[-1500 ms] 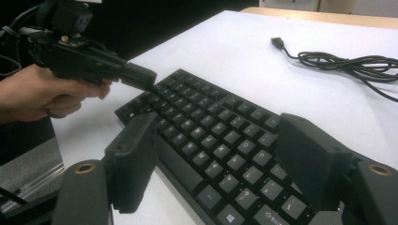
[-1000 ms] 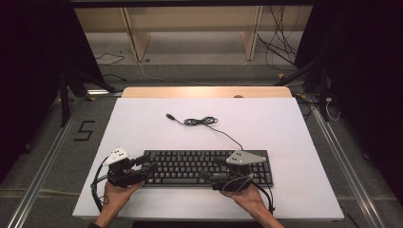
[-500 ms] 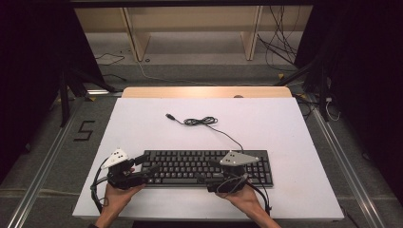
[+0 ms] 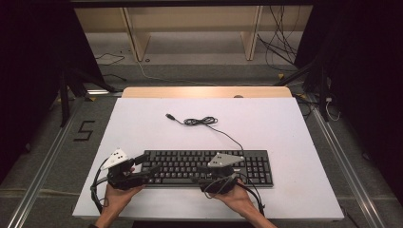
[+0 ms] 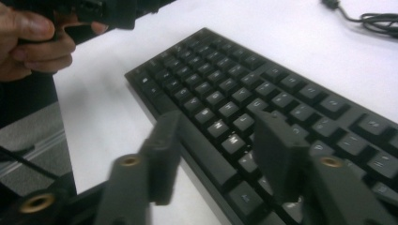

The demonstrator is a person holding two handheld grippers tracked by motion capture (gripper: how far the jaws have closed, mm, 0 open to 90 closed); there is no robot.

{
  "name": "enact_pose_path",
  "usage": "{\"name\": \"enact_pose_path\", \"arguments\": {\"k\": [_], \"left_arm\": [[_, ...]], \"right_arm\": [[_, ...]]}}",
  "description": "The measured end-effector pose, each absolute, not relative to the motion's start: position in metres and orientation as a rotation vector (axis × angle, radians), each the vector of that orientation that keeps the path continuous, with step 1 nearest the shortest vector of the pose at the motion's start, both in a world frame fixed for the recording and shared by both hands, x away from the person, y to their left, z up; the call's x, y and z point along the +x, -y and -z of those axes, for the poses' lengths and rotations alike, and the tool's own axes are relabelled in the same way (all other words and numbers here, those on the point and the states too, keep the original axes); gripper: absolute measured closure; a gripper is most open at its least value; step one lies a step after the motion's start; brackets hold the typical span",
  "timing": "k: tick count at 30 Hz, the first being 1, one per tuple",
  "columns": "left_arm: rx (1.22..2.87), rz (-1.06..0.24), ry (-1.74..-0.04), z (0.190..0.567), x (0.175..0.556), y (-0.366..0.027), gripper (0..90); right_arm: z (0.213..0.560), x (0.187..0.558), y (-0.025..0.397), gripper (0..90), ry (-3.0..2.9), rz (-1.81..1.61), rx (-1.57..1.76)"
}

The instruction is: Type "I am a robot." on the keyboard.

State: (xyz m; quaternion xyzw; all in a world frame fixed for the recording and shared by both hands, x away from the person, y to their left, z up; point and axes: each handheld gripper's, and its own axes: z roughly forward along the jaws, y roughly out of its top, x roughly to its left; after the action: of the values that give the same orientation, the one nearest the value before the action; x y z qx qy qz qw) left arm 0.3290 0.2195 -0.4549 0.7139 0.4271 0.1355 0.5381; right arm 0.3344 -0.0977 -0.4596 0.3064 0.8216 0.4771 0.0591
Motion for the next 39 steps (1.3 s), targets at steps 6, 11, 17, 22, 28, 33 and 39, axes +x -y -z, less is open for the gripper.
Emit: {"name": "enact_pose_path", "arguments": {"k": [6,11,17,22,28,33,39], "left_arm": [[1.699,-0.324,-1.019,0.455,0.329,-0.220,27.1],[1.701,-0.325,-1.019,0.455,0.329,-0.220,27.1],[1.702,-0.325,-1.020,0.455,0.329,-0.220,27.1],[1.700,-0.325,-1.022,0.455,0.329,-0.220,27.1],[1.697,-0.326,-1.026,0.455,0.329,-0.221,27.2],[1.698,-0.327,-1.027,0.455,0.329,-0.221,27.2],[1.699,-0.328,-1.028,0.455,0.329,-0.221,27.2]], "right_arm": [[0.466,0.336,0.087,69.2,-2.536,-1.390,0.912],[0.470,0.339,0.083,79.6,-2.556,-1.359,0.911],[0.473,0.342,0.080,87.1,-2.572,-1.330,0.915],[0.476,0.344,0.077,90.0,-2.580,-1.295,0.913],[0.478,0.345,0.075,90.0,-2.593,-1.257,0.924],[0.479,0.346,0.075,90.0,-2.598,-1.244,0.926],[0.480,0.346,0.074,90.0,-2.602,-1.234,0.927]]}}
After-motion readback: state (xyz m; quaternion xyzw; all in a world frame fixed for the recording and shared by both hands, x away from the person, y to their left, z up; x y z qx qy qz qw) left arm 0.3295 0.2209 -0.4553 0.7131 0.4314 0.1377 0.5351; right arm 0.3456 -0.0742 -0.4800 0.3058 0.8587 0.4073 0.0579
